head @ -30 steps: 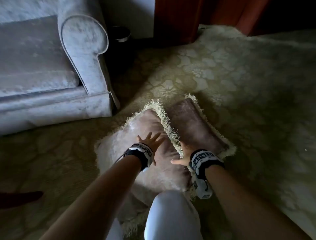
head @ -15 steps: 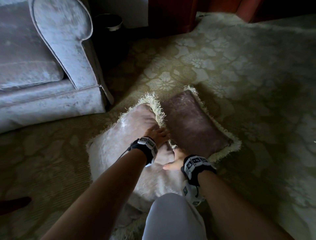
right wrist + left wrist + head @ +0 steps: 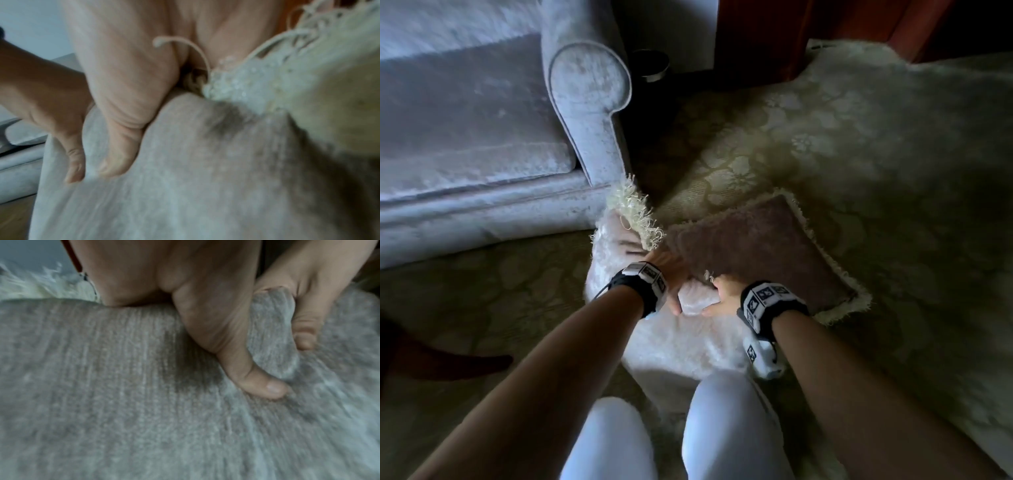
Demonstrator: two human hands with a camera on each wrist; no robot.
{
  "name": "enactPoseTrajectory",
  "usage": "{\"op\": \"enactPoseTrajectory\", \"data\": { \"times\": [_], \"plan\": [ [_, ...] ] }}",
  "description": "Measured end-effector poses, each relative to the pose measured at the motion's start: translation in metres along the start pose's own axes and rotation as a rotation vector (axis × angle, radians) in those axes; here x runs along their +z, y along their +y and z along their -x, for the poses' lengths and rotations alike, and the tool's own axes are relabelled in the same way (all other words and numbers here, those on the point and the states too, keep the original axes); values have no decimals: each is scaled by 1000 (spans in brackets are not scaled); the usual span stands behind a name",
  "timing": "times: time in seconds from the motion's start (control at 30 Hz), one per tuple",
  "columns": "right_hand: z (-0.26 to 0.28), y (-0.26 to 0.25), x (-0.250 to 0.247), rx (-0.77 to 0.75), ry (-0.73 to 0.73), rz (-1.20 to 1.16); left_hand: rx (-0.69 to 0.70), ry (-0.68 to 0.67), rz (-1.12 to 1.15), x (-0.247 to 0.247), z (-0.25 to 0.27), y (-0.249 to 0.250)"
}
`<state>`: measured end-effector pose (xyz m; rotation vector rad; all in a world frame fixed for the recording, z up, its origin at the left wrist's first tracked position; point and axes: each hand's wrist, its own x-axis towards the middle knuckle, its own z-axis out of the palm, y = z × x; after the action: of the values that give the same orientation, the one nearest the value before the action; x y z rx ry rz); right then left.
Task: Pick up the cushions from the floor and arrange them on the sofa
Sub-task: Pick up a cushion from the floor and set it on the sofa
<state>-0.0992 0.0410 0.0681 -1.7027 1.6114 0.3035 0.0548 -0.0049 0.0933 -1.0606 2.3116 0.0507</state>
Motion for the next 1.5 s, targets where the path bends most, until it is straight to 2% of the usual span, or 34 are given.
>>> {"op": "enactPoseTrajectory", "data": {
  "times": [0.1, 0.23, 0.33, 0.43, 0.6, 0.77, 0.93, 0.97, 1.07, 1.17, 1.27, 1.43, 1.5],
  "plan": [
    [36, -39, -38, -27, -66, 71, -75, -14, 98, -25, 49, -14],
    [95, -89, -103, -92, -19, 196, -174, 17, 188, -76, 116, -32],
    [156, -130, -159, -159, 4, 295, -252, 47, 258, -128, 173, -44],
    [226, -172, -211, -108, -36, 317, -301, 61, 314, -184, 229, -57],
    [316, -239, -287, -213, 7, 377, -335, 88, 350, -280, 325, -84],
    [388, -299, -345, -260, 62, 418, -303, 166, 442, -351, 410, -123],
    [418, -348, -379, -336, 154, 500, -362, 347, 505, -372, 472, -162],
    [423, -358, -385, -334, 171, 541, -376, 346, 488, -370, 482, -170],
    [431, -377, -404, -333, 209, 621, -391, 255, 348, -363, 504, -190],
    [439, -393, -421, -342, 253, 651, -468, 314, 287, -366, 511, -204],
    [436, -400, -430, -335, 271, 643, -541, 314, 354, -375, 508, -215],
    [407, -406, -447, -316, 264, 591, -493, 198, 563, -386, 488, -240],
    [389, -410, -458, -340, 250, 593, -500, 153, 579, -394, 480, -252]
  ]
}}
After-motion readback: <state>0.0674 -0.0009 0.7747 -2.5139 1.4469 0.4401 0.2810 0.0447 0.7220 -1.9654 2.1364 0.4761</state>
